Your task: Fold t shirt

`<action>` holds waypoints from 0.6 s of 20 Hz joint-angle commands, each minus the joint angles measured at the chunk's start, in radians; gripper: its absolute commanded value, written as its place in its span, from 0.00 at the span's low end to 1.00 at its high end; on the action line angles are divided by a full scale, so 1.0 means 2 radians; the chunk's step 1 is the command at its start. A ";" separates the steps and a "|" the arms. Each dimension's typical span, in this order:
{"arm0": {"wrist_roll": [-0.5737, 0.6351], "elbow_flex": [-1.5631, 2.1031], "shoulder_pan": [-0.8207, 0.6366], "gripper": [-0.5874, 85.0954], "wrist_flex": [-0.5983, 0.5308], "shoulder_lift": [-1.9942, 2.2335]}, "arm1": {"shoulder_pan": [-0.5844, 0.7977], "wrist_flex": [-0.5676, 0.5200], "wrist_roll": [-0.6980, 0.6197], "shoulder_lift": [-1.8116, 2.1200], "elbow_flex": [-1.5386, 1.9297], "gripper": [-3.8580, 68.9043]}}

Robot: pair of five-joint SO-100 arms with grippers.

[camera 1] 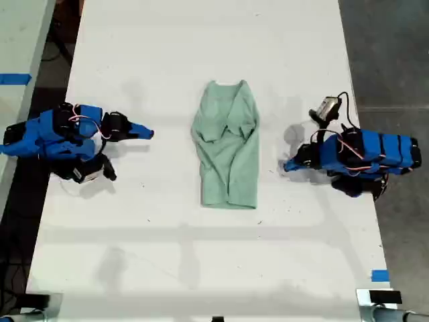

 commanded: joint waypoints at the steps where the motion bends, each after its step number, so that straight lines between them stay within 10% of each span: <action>1: 0.003 -0.002 0.046 0.01 0.010 0.003 | -0.055 0.059 0.040 -0.555 -0.484 0.06; 12: 0.002 -0.002 0.046 0.01 0.011 0.003 | -0.082 0.017 0.043 -0.496 -0.422 0.06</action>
